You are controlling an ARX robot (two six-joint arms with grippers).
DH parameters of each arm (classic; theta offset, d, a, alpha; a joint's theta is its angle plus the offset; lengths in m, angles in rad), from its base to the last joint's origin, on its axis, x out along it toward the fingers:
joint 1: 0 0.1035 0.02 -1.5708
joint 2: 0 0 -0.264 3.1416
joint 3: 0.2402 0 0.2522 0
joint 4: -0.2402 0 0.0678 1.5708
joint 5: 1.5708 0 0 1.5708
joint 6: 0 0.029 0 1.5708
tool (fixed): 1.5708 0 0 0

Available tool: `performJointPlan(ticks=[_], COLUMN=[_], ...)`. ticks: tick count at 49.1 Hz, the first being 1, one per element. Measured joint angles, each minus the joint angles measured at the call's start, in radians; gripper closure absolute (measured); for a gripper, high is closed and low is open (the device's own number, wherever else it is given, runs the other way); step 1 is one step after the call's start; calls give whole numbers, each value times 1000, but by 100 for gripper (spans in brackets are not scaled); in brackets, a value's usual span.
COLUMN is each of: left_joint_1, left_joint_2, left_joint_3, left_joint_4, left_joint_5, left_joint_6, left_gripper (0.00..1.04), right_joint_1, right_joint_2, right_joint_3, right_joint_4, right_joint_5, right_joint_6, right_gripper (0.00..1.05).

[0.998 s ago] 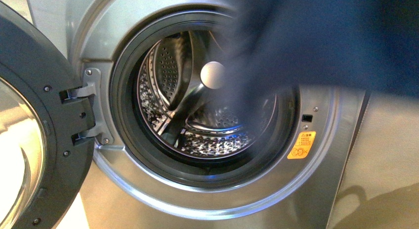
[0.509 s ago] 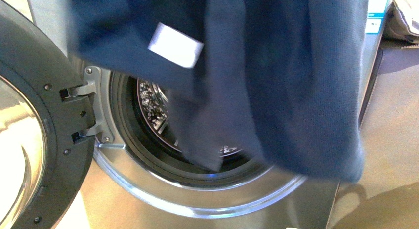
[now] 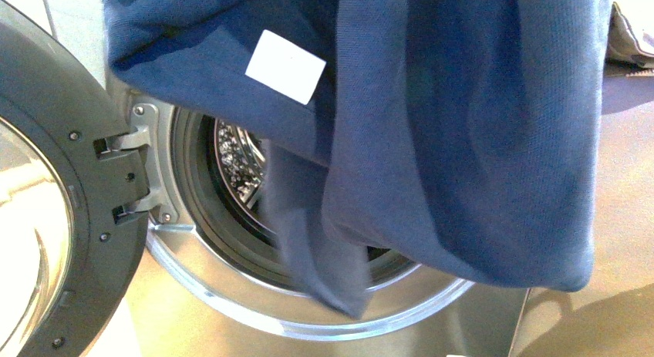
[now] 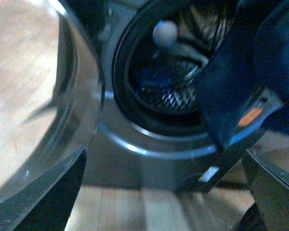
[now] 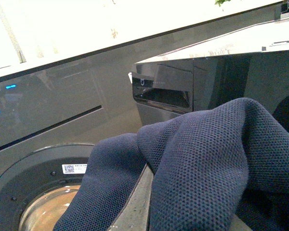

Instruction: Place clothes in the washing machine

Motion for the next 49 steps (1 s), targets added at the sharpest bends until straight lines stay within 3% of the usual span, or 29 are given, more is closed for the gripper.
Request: performJointPlan(ticks=[6,13,24,34,49], left_joint_1=[51,6,-132,-274,-457], left_joint_2=[254,471,657,734,881], left_joint_3=[120,268,452,569,709], left_joint_4=[368,627,684,704,515], left_joint_5=[239,341,348,413,382], left_joint_6=[-114,-186,-204,-188,3], left_gripper=[6,6,6,6,6], right_joint_1=[0,0,0,0,0], right_joint_2=[0,0,0,0,0], right_joint_3=[0,0,0,0,0], right_joint_4=[0,0,0,0,0], right_joint_5=[0,0,0,0,0], right_joint_6=[0,0,0,0,0], right_gripper=[96,96,96,96,96])
